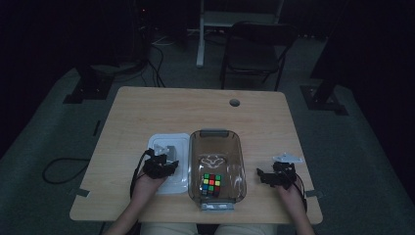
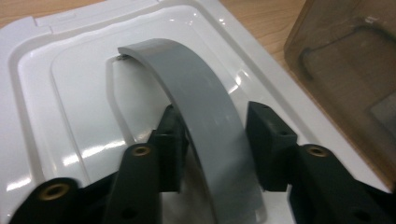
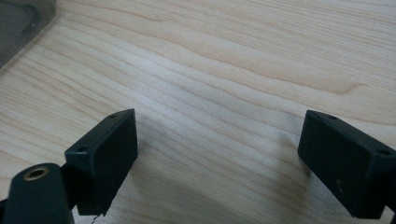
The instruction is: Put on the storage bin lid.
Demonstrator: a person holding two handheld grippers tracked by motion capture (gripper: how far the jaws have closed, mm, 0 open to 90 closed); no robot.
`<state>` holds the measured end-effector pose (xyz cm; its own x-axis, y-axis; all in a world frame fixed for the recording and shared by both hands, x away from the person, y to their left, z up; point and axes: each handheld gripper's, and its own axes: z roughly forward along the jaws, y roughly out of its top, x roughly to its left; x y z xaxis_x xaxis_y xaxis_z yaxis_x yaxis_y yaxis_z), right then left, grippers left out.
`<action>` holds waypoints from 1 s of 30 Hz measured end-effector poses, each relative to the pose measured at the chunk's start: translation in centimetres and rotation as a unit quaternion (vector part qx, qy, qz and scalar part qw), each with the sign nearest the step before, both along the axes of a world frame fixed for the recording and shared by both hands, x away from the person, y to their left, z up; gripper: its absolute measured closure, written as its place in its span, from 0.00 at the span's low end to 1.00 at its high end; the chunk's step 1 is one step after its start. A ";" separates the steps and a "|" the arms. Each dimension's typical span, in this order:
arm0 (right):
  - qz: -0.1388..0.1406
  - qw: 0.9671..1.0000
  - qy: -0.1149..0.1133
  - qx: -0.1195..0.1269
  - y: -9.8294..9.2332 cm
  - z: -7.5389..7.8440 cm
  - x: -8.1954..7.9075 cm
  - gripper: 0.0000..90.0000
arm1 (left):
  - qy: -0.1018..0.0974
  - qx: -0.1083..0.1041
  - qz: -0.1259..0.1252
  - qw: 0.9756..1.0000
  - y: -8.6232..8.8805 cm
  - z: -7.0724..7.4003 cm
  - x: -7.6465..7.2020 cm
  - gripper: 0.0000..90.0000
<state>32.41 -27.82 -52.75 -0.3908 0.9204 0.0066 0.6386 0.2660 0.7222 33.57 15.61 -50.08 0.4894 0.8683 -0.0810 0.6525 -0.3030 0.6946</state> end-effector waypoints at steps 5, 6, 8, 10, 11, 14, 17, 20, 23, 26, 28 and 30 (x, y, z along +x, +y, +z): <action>0.002 1.000 0.000 0.000 0.0 0.0 0.0 0.13 | 0.003 -0.011 0.006 1.000 0.6 0.1 0.0 0.73; 0.003 1.000 -0.001 0.000 0.0 0.0 -0.1 0.13 | 0.002 -0.018 0.010 1.000 0.8 0.1 0.0 0.74; 0.008 1.000 -0.001 0.000 0.0 0.0 -0.1 0.13 | -0.003 -0.024 0.014 1.000 1.2 0.2 0.1 0.77; 0.012 1.000 -0.001 -0.001 0.0 0.0 -0.2 0.13 | -0.007 -0.027 0.021 0.999 1.6 0.5 0.0 0.77; 0.012 1.000 -0.001 -0.002 -0.1 0.0 -0.2 0.13 | -0.011 -0.025 0.025 0.999 1.7 0.6 0.0 0.77; 0.012 1.000 -0.004 0.002 -0.1 0.2 -0.4 0.13 | -0.017 -0.030 0.032 0.999 2.3 1.0 0.0 0.77; 0.021 1.000 -0.008 0.006 0.2 0.5 -0.6 0.13 | -0.018 -0.034 0.037 0.999 2.9 1.3 0.1 0.78; 0.041 0.999 -0.013 0.013 0.7 0.7 -0.9 0.13 | -0.021 -0.036 0.040 0.998 3.3 1.6 0.0 0.78; 0.066 0.998 -0.016 0.014 1.6 0.9 -1.2 0.13 | -0.023 -0.041 0.041 0.998 3.6 1.9 -0.1 0.78; 0.083 0.996 -0.021 0.015 2.4 1.2 -1.6 0.13 | -0.024 -0.042 0.040 0.998 3.9 2.2 -0.1 0.78; 0.093 0.995 -0.021 0.022 2.9 1.2 -1.8 0.13 | -0.024 -0.042 0.044 0.998 4.1 2.4 0.0 0.78; 0.098 0.995 -0.022 0.025 3.2 1.2 -1.9 0.13 | -0.024 -0.044 0.046 0.998 4.1 2.4 0.0 0.78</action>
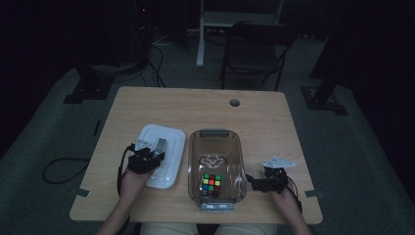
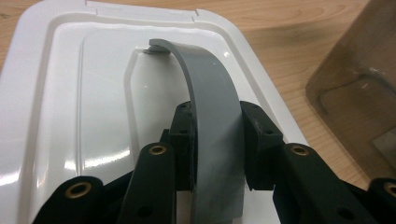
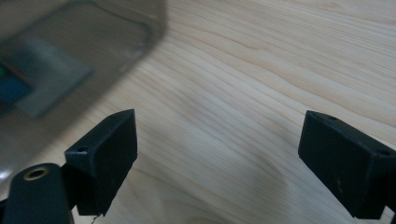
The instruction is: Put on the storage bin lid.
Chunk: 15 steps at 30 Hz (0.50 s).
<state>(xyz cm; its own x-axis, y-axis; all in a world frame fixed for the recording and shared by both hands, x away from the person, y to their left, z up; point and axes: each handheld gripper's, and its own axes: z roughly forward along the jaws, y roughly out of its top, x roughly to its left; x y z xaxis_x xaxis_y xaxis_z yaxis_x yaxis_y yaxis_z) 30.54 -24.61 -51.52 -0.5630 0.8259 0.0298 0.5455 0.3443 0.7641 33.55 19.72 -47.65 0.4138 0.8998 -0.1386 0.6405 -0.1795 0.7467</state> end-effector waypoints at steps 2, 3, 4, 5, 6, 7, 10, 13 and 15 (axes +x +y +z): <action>0.010 1.000 -0.003 0.001 0.6 0.0 -0.1 0.13 | -0.002 -0.003 0.002 1.000 0.3 0.2 0.0 0.78; 0.013 1.000 -0.003 0.002 0.8 -0.1 -0.2 0.13 | -0.003 -0.005 0.003 1.000 0.5 0.2 0.0 0.78; 0.015 1.000 -0.004 0.004 1.0 -0.1 -0.2 0.13 | -0.003 -0.006 0.004 1.000 0.5 0.3 -0.1 0.78; 0.018 1.000 -0.003 0.006 1.2 -0.2 -0.3 0.13 | -0.003 -0.006 0.003 1.000 0.7 0.4 -0.1 0.78; 0.024 1.000 -0.001 0.006 1.4 -0.3 -0.3 0.13 | -0.005 -0.009 0.005 1.000 0.8 0.6 -0.1 0.78; 0.029 1.000 0.000 0.003 1.7 -0.3 -0.3 0.13 | -0.006 -0.009 0.005 1.000 0.9 0.7 -0.2 0.78; 0.047 0.999 0.005 0.001 2.4 -0.5 -0.5 0.13 | -0.009 -0.012 0.006 1.000 1.3 1.3 -0.3 0.78; 0.052 0.999 0.000 -0.004 3.2 -0.5 -0.8 0.14 | -0.014 -0.020 0.008 1.000 1.8 1.9 -0.5 0.78; 0.058 0.998 0.001 -0.001 3.3 -0.6 -0.8 0.14 | -0.017 -0.026 0.010 0.999 2.3 2.5 -0.6 0.78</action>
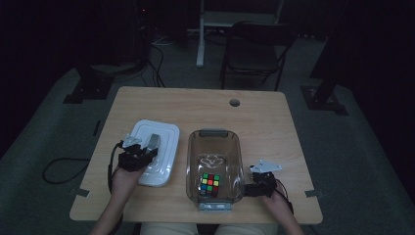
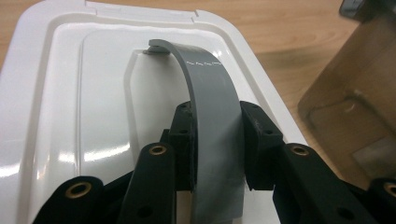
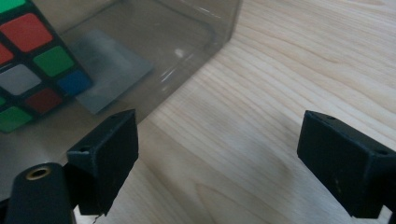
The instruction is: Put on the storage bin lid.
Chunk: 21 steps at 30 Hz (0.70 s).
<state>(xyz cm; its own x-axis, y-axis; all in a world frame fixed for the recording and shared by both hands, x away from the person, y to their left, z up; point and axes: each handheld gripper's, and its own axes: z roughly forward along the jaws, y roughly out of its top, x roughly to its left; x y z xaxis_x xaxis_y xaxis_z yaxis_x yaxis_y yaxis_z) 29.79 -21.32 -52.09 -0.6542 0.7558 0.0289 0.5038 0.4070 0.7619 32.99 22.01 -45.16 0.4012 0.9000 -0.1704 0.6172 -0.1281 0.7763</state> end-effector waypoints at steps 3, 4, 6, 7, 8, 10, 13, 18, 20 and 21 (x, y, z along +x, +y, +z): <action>0.007 1.000 0.004 0.002 0.4 -0.1 0.0 0.14 | -0.009 -0.003 0.005 1.000 0.7 0.9 -0.3 0.78; 0.007 1.000 0.004 0.002 0.4 -0.1 0.0 0.14 | -0.009 -0.003 0.005 1.000 0.7 0.9 -0.3 0.78; 0.016 1.000 0.005 0.000 1.0 -0.1 0.0 0.14 | -0.013 -0.010 0.002 1.000 1.2 1.8 -0.6 0.78; 0.018 1.000 0.004 -0.001 1.2 -0.1 0.0 0.14 | -0.017 -0.014 0.000 1.000 1.4 2.3 -0.8 0.78; 0.020 1.000 0.002 -0.003 1.4 -0.1 0.0 0.14 | -0.020 -0.015 -0.001 1.000 1.5 2.6 -0.9 0.78; 0.022 1.000 0.003 -0.001 1.9 -0.1 0.0 0.14 | -0.024 -0.029 -0.008 0.999 1.8 3.5 -1.3 0.78; 0.030 1.000 0.002 0.000 2.6 -0.2 0.0 0.14 | -0.032 -0.034 -0.022 0.999 1.9 4.6 -1.8 0.78; 0.040 0.999 0.002 -0.007 3.7 -0.2 0.2 0.14 | -0.052 -0.027 -0.033 0.998 1.9 6.6 -2.4 0.78; 0.044 0.999 -0.003 -0.010 4.3 -0.2 0.3 0.14 | -0.056 -0.029 -0.037 0.997 1.9 7.1 -2.5 0.78; 0.045 0.999 -0.003 -0.011 4.6 -0.2 0.4 0.14 | -0.057 -0.033 -0.039 0.997 1.9 7.3 -2.4 0.78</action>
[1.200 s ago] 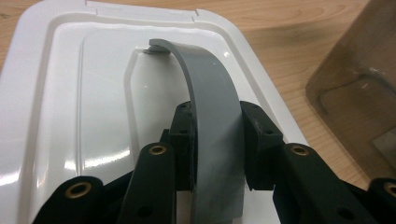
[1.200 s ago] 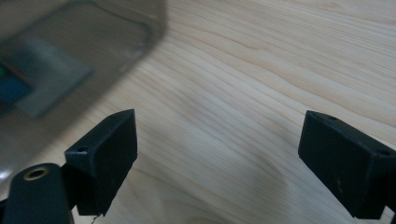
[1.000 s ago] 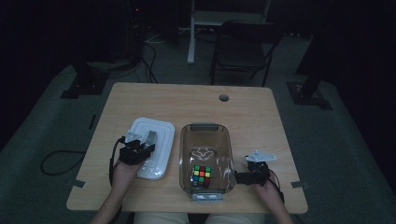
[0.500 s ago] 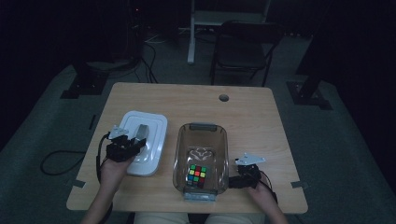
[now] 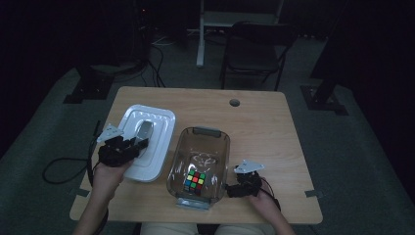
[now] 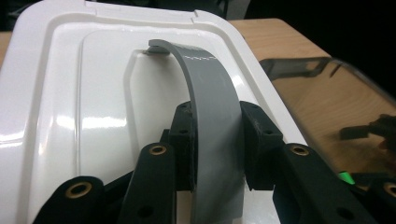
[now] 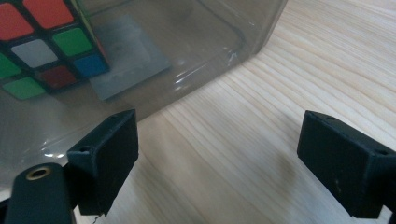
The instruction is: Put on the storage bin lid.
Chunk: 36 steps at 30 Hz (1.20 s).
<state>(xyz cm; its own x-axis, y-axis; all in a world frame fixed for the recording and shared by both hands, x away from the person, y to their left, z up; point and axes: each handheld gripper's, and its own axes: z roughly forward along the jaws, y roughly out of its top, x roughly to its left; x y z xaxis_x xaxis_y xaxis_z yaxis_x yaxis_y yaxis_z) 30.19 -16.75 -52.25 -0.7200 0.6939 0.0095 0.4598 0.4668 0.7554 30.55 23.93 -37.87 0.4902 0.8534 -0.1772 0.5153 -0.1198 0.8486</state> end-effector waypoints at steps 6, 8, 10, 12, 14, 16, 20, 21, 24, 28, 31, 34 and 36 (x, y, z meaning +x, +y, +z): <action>0.018 1.000 0.000 -0.004 2.2 0.1 0.5 0.14 | -0.002 0.005 -0.029 1.000 -1.2 0.7 -0.5 0.78; 0.023 1.000 0.001 -0.005 2.9 0.0 0.8 0.14 | -0.005 0.008 -0.037 0.999 -1.6 0.8 -0.7 0.78; 0.021 1.000 0.001 -0.012 3.7 0.0 1.2 0.14 | -0.006 0.008 -0.042 0.999 -1.9 0.9 -0.7 0.78; 0.020 1.000 -0.001 -0.013 4.5 0.0 1.6 0.14 | -0.005 0.010 -0.047 0.999 -2.2 0.9 -0.6 0.78; 0.017 1.000 -0.001 -0.010 5.2 -0.1 2.0 0.14 | -0.002 0.010 -0.050 0.999 -2.5 0.9 -0.4 0.78; 0.018 1.000 -0.003 -0.010 5.9 -0.1 2.3 0.14 | 0.000 0.011 -0.053 0.999 -2.9 0.8 -0.4 0.78; 0.020 1.000 -0.002 -0.005 7.4 0.0 2.8 0.14 | 0.004 0.010 -0.056 0.998 -3.2 0.5 -0.2 0.78; 0.023 1.000 -0.001 -0.003 7.8 0.0 2.8 0.14 | 0.005 0.010 -0.057 0.998 -3.2 0.5 -0.1 0.78; 0.034 0.999 -0.005 -0.005 9.1 0.1 2.9 0.14 | 0.009 0.012 -0.060 0.998 -3.2 0.3 -0.1 0.78; 0.041 0.999 -0.002 -0.007 10.4 0.1 3.4 0.14 | 0.011 0.015 -0.060 0.998 -3.2 0.2 -0.1 0.78; 0.044 0.999 -0.003 -0.009 11.2 0.2 3.7 0.14 | 0.014 0.016 -0.063 0.998 -3.1 0.0 0.0 0.78; 0.048 0.999 -0.008 -0.012 11.4 0.3 3.7 0.14 | 0.019 0.017 -0.064 0.998 -3.1 -0.1 0.1 0.78; 0.049 0.999 -0.009 -0.012 11.1 0.4 3.6 0.14 | 0.024 0.017 -0.065 0.997 -3.2 -0.1 0.1 0.78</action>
